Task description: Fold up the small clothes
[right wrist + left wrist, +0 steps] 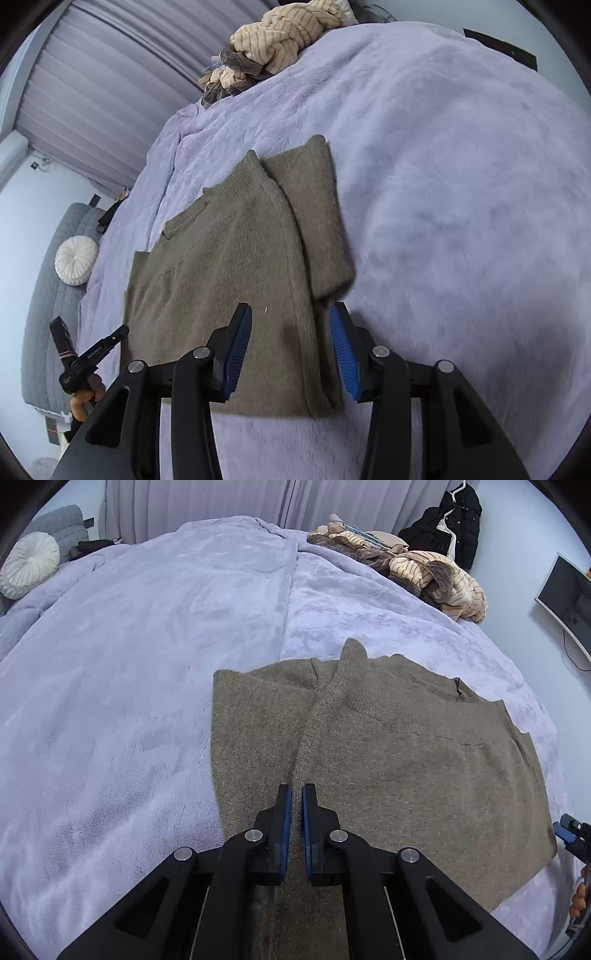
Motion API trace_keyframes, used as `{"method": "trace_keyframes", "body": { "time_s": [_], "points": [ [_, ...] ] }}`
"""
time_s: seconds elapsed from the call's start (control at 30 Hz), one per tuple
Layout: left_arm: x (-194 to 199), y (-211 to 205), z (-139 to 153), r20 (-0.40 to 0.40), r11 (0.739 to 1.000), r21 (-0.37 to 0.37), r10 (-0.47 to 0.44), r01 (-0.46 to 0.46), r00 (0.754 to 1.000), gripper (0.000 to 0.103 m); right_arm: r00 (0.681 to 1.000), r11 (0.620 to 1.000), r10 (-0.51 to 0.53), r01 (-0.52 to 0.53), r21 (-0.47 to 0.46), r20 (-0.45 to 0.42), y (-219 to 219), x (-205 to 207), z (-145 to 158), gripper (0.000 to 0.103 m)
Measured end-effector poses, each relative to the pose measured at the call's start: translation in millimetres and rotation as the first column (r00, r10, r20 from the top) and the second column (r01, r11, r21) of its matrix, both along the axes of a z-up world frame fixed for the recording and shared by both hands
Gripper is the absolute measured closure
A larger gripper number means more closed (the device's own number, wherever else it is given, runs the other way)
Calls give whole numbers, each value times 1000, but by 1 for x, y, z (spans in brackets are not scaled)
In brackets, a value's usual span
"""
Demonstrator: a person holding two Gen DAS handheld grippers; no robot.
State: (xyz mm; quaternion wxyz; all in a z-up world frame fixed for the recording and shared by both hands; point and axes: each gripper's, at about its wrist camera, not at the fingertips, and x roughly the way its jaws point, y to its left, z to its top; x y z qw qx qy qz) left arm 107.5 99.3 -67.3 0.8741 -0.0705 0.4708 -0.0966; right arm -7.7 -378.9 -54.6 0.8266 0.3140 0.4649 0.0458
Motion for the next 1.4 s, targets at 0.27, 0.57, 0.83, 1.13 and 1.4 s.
{"method": "trace_keyframes", "body": {
  "time_s": [0.27,0.57,0.83,1.13,1.4],
  "points": [
    [28,-5,31,41,999,-38,24,-22,999,77,1000,985,2,0,170,-12,8,-46,-12,44],
    [97,-55,2,12,996,86,-27,26,1000,14,999,962,-23,29,270,-27,11,-59,-19,40],
    [101,-48,-14,-27,996,90,-17,19,999,86,990,948,-130,138,288,-46,14,-21,-37,95],
    [90,-31,-14,-6,991,132,16,-15,1000,81,990,977,-108,123,172,-93,7,-26,-46,94],
    [16,16,19,-5,997,72,-5,5,1000,81,987,987,-151,154,51,-45,-5,-52,-18,82]
  ]
}}
